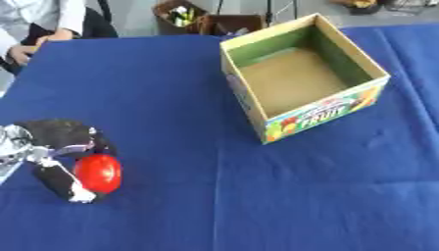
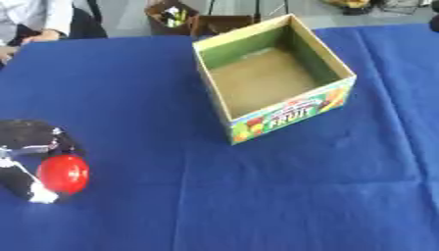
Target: Pick up objects on the table and place them in the box.
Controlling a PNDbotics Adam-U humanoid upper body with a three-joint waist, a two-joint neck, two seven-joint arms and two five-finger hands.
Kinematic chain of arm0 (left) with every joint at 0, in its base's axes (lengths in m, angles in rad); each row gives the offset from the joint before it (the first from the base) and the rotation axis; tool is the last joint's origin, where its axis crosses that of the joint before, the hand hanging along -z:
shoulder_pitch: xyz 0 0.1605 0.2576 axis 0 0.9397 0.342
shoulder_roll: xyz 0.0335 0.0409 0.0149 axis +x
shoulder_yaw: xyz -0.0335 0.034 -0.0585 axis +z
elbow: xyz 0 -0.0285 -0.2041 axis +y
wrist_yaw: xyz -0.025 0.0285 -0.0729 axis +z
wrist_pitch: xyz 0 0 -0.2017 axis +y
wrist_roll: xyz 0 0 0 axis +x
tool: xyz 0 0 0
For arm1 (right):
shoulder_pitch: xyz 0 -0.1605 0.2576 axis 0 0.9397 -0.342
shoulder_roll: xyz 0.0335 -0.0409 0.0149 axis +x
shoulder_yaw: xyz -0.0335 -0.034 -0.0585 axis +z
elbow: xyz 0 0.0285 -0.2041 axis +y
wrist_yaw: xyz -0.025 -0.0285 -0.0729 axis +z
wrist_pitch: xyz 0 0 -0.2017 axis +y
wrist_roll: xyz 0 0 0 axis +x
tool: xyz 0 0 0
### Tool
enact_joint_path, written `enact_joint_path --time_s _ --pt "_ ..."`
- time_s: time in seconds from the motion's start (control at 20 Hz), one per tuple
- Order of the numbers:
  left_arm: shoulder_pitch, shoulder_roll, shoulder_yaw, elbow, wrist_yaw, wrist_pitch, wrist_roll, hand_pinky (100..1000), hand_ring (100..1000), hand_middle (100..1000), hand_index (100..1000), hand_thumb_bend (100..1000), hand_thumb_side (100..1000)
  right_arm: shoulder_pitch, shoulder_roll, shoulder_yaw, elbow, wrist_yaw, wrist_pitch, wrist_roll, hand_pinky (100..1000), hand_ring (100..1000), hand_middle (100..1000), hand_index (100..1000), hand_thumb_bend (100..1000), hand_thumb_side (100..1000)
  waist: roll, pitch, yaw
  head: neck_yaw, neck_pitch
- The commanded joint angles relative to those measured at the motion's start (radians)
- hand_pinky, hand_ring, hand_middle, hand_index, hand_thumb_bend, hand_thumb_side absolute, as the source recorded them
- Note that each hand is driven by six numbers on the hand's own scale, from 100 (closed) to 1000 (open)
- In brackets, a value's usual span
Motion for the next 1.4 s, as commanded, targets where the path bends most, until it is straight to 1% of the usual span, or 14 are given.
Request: enact_joint_path --time_s 0.05,0.1,0.2,0.25,0.45,0.55,0.6,0.7,0.8,0.9,1.05,1.2,1.4 --pt "-0.001 0.018 -0.002 0.002 -0.001 0.013 0.013 140 471 556 838 356 516 -0.011 -0.012 -0.007 -0.02 -0.001 0.0 0.001 710 761 509 719 207 652 -0.002 -0.015 0.002 0.0 -0.012" --pt "0.001 0.018 -0.001 0.003 0.001 0.017 0.02 137 472 547 831 327 509 -0.01 -0.012 -0.007 -0.02 -0.001 0.0 0.001 710 761 508 719 206 651 -0.002 -0.015 0.001 -0.001 -0.012" --pt "0.003 0.019 0.0 0.003 0.005 0.026 0.038 100 447 516 811 272 489 -0.01 -0.012 -0.008 -0.02 -0.002 0.001 0.0 710 761 508 719 208 652 -0.001 -0.015 0.001 -0.002 -0.013" --pt "0.004 0.019 0.002 0.002 0.007 0.03 0.051 100 429 497 798 235 476 -0.009 -0.011 -0.008 -0.02 -0.002 0.001 0.0 710 761 508 719 208 652 -0.001 -0.015 0.001 -0.002 -0.013" --pt "0.003 0.019 0.006 0.0 0.014 0.046 0.095 100 409 476 773 203 469 -0.008 -0.01 -0.009 -0.02 -0.002 0.002 -0.001 710 762 508 719 208 652 0.0 -0.016 0.002 -0.002 -0.014" --pt "0.005 0.018 0.008 0.001 0.017 0.053 0.112 100 399 470 756 169 451 -0.007 -0.009 -0.009 -0.02 -0.001 0.003 -0.001 711 762 508 719 208 652 0.0 -0.015 0.001 -0.002 -0.014" --pt "0.006 0.018 0.009 0.001 0.018 0.057 0.121 100 393 465 745 131 440 -0.006 -0.009 -0.01 -0.02 -0.001 0.003 -0.002 711 762 507 719 209 652 0.0 -0.016 0.001 -0.003 -0.015" --pt "0.005 0.018 0.012 0.001 0.018 0.066 0.143 100 382 458 731 100 423 -0.005 -0.008 -0.01 -0.02 -0.001 0.004 -0.002 711 762 507 719 208 652 0.001 -0.016 0.001 -0.003 -0.015" --pt "0.004 0.017 0.016 -0.001 0.017 0.079 0.168 100 382 465 722 100 421 -0.004 -0.008 -0.01 -0.02 -0.002 0.005 -0.001 711 762 507 719 209 652 0.001 -0.017 0.001 -0.003 -0.017" --pt "0.002 0.018 0.021 -0.006 0.009 0.094 0.196 100 386 484 708 100 399 -0.004 -0.007 -0.01 -0.02 -0.002 0.005 -0.001 711 762 507 719 209 652 0.002 -0.017 0.001 -0.003 -0.017" --pt "0.0 0.021 0.027 -0.015 -0.002 0.111 0.228 100 378 484 687 100 398 -0.003 -0.008 -0.011 -0.02 -0.002 0.005 -0.002 711 762 507 719 209 652 0.003 -0.018 0.002 -0.004 -0.016" --pt "-0.011 0.025 0.038 -0.035 -0.003 0.122 0.246 100 360 470 667 100 378 -0.001 -0.009 -0.012 -0.02 -0.002 0.005 -0.002 711 762 507 719 208 652 0.005 -0.02 0.003 -0.006 -0.015" --pt "-0.047 0.033 0.052 -0.075 -0.002 0.13 0.255 100 352 464 648 100 351 0.002 -0.012 -0.013 -0.02 -0.001 0.005 -0.004 711 761 507 719 206 651 0.009 -0.024 0.007 -0.009 -0.01"
